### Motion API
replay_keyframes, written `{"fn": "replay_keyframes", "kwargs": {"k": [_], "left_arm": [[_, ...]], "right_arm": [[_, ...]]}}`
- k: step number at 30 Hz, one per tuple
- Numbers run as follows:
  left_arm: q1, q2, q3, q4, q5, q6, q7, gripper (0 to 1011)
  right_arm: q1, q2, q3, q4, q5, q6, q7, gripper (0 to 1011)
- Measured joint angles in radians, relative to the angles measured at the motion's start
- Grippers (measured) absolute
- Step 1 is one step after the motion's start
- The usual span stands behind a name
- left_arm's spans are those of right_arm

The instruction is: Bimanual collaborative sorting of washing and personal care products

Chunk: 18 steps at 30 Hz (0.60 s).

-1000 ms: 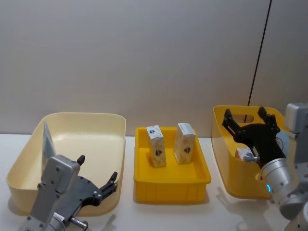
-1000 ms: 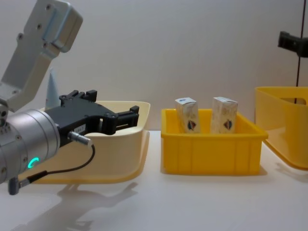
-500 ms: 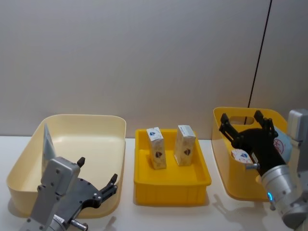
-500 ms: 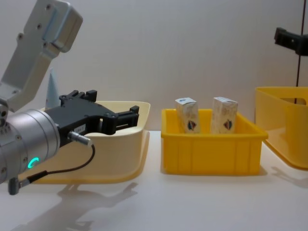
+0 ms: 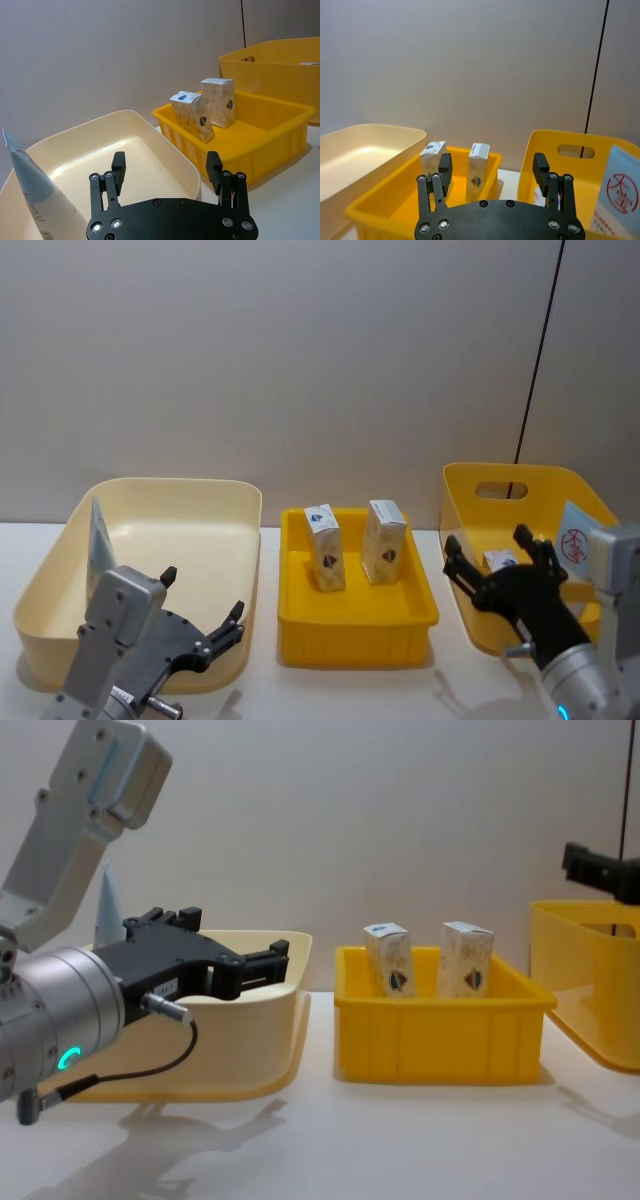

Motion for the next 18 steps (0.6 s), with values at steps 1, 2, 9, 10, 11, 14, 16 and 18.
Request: {"fn": "replay_keyframes", "kwargs": {"k": [1, 2, 9, 10, 11, 14, 16, 18], "left_arm": [[0.0, 0.0, 0.0, 0.0, 0.0, 0.0, 0.0, 1002], [0.0, 0.0, 0.0, 0.0, 0.0, 0.0, 0.0, 1002], [0.0, 0.0, 0.0, 0.0, 0.0, 0.0, 0.0, 1001], [0.0, 0.0, 0.0, 0.0, 0.0, 0.0, 0.0, 1002], [0.0, 0.0, 0.0, 0.0, 0.0, 0.0, 0.0, 1001], [0.0, 0.0, 0.0, 0.0, 0.0, 0.0, 0.0, 1002], [0.0, 0.0, 0.0, 0.0, 0.0, 0.0, 0.0, 1001], [0.0, 0.0, 0.0, 0.0, 0.0, 0.0, 0.0, 1001]], "right_arm": [[-0.007, 0.004, -0.003, -0.005, 0.003, 0.001, -0.001, 1001], [-0.015, 0.009, -0.007, -0.011, 0.005, 0.002, -0.002, 1001], [-0.079, 0.05, -0.037, -0.057, 0.029, 0.012, -0.012, 1001], [-0.092, 0.058, -0.043, -0.067, 0.034, 0.014, -0.014, 1001], [-0.1, 0.063, -0.046, -0.071, 0.036, 0.015, -0.016, 1001], [-0.124, 0.079, -0.058, -0.089, 0.046, 0.018, -0.019, 1001], [-0.138, 0.087, -0.065, -0.1, 0.052, 0.02, -0.021, 1001], [-0.149, 0.094, -0.069, -0.107, 0.055, 0.021, -0.023, 1001]]}}
